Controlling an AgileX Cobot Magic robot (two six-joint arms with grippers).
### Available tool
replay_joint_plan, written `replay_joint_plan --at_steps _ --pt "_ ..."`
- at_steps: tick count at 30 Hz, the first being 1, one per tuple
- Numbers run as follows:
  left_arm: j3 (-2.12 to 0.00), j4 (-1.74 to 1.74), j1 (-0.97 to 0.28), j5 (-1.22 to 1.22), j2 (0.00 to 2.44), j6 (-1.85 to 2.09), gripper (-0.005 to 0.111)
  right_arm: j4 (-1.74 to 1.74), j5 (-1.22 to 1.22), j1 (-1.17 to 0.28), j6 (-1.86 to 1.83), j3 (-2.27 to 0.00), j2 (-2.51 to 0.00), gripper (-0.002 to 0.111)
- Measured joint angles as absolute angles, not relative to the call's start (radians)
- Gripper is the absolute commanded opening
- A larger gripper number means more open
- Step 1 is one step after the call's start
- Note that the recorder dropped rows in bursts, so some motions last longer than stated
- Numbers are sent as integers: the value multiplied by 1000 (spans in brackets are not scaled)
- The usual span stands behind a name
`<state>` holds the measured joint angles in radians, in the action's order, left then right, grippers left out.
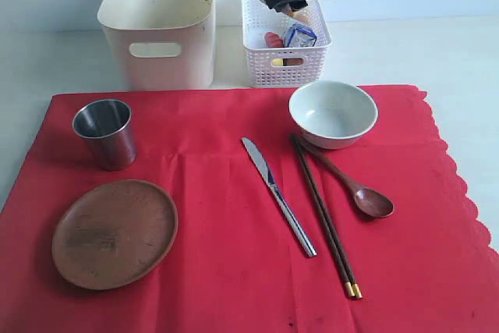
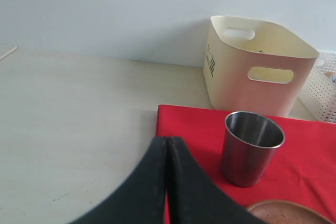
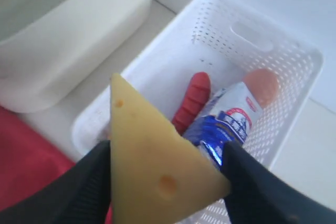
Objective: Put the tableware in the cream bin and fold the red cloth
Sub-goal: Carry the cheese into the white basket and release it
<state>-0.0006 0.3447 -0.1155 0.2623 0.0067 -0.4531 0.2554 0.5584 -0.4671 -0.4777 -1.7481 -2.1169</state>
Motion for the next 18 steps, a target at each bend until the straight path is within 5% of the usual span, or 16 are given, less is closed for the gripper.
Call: replay_joint_plan --at_steps 10,18 --pt "-1 345 -115 262 7 -453 2 279 381 -436 -402 -1748 -2251 2" --pt "-1 345 -115 262 7 -453 2 310 198 -444 -302 -1748 -2300 41"
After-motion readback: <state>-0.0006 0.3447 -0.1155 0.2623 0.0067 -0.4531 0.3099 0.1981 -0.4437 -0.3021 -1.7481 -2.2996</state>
